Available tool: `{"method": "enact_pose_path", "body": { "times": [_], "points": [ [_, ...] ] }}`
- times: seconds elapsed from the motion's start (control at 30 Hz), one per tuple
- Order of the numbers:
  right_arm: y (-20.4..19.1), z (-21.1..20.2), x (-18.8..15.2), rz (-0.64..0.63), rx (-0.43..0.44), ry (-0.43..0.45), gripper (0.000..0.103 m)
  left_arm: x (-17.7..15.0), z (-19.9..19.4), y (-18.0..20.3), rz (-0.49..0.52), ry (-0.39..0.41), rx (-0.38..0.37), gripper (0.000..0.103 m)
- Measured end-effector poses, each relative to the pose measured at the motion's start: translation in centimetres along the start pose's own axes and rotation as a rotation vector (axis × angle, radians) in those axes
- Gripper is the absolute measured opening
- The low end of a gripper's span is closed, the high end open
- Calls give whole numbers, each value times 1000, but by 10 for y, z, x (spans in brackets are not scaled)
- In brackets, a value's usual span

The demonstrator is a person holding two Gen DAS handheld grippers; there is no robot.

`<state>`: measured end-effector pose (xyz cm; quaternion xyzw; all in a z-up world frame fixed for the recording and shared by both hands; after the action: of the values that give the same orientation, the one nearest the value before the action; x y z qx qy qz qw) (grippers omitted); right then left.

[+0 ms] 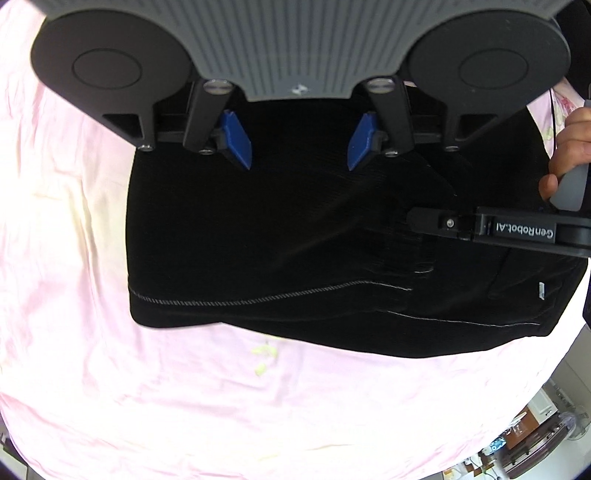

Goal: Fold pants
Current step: 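Fold the held end over toward the left gripper and release it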

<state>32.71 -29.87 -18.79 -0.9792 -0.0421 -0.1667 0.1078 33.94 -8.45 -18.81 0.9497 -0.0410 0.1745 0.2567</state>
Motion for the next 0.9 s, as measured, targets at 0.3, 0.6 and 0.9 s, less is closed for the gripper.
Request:
{"method": "enact_pose_path", "body": {
  "times": [0.3,0.6,0.9],
  "points": [
    [51,-14,-6,51,-61,38,56,-5,-22,30,105,93,79,13],
    [68,-22,-16,79,-52,39,56,-10,-63,14,109,84,111,12],
    [74,3,-28,72,-63,16,57,-28,-23,-16,-44,13,118,41]
  ]
}}
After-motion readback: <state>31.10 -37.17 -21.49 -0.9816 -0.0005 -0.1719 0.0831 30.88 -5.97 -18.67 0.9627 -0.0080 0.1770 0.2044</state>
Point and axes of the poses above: each gripper's, at about its wrist camera, not at the fingertips, and z roughly the way its jaws point, y to its right, x to its top, the point moved 6 cm from there along z, roughly the way its jaws point, and after that the axes turned 6 degrees about z, right-handed, at the moved point
